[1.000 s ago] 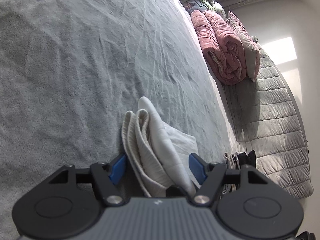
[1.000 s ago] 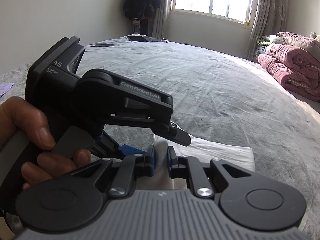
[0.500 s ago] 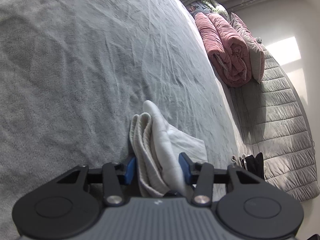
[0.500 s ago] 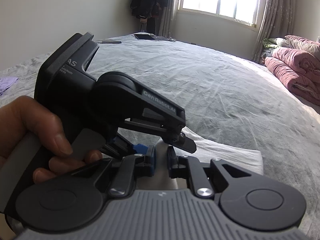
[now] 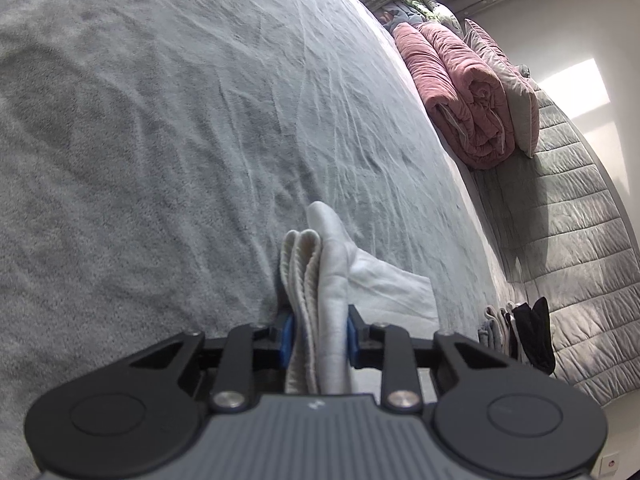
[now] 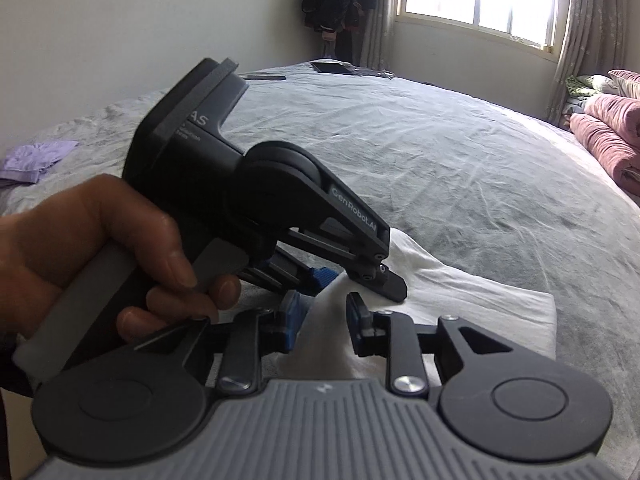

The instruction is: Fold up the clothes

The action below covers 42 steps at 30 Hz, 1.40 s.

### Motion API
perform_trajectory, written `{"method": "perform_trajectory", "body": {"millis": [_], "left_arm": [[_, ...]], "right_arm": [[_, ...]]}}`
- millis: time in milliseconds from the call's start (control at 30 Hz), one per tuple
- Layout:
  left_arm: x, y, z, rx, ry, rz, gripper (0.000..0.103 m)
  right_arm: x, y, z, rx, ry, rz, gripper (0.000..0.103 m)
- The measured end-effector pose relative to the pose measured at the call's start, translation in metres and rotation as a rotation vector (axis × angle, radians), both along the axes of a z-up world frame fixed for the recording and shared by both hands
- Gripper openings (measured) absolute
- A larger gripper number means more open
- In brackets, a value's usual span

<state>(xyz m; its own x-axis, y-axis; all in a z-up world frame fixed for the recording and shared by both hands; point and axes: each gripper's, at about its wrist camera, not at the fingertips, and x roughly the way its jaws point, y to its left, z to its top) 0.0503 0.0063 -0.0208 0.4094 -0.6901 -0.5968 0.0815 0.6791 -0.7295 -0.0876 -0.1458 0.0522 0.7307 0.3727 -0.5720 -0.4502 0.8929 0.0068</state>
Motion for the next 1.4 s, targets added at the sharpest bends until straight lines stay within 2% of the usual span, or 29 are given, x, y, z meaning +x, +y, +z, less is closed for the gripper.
{"method": "perform_trajectory", "body": {"millis": [67,233,300,433,567,800,867,900,933,1033,1067,1100,1133,1333,1400], "left_arm": [[0.0,0.001,0.0,0.003,-0.004,-0.001,0.027],[-0.003,0.001,0.0,0.016,-0.022,-0.003,0.027],[-0.003,0.001,0.0,0.014,-0.028,-0.002,0.027],[-0.003,0.004,-0.004,-0.012,-0.029,0.001,0.026],[-0.004,0.004,-0.006,-0.023,-0.036,-0.001,0.026],[-0.005,0.002,-0.006,-0.026,-0.041,-0.001,0.026],[-0.006,0.001,-0.005,-0.026,-0.042,0.0,0.026],[-0.006,0.001,-0.005,-0.026,-0.041,0.001,0.026],[-0.005,0.001,-0.005,-0.026,-0.04,0.002,0.026],[-0.006,0.002,-0.005,-0.026,-0.04,0.003,0.026],[-0.006,0.002,-0.004,-0.026,-0.038,0.004,0.026],[-0.006,0.002,-0.004,-0.026,-0.037,0.005,0.026],[-0.006,0.002,-0.004,-0.025,-0.037,0.006,0.026],[-0.008,0.001,-0.004,-0.015,-0.043,0.009,0.026],[-0.009,0.001,-0.003,-0.008,-0.048,0.01,0.026]], "right_arm": [[-0.002,-0.018,0.008,0.033,0.006,-0.001,0.028],[0.02,-0.064,0.015,-0.003,0.03,-0.079,0.028],[0.036,-0.078,0.014,-0.007,0.069,-0.069,0.021],[0.07,-0.098,-0.002,-0.017,0.178,-0.039,0.018],[0.079,-0.119,-0.022,0.064,0.222,-0.087,0.012],[0.092,-0.124,-0.019,0.067,0.218,-0.118,0.011],[0.095,-0.13,-0.021,0.065,0.221,-0.137,0.008],[0.096,-0.133,-0.021,0.059,0.216,-0.152,0.0],[0.096,-0.135,-0.02,0.05,0.208,-0.169,0.0],[0.095,-0.145,-0.015,0.053,0.195,-0.219,0.001],[0.093,-0.147,-0.012,0.064,0.197,-0.227,0.005],[0.09,-0.15,-0.01,0.078,0.202,-0.23,0.015],[0.087,-0.153,-0.007,0.093,0.207,-0.233,0.017],[0.077,-0.165,-0.002,0.211,0.271,-0.223,0.017],[0.081,-0.16,-0.008,0.213,0.314,-0.203,0.017]]}}
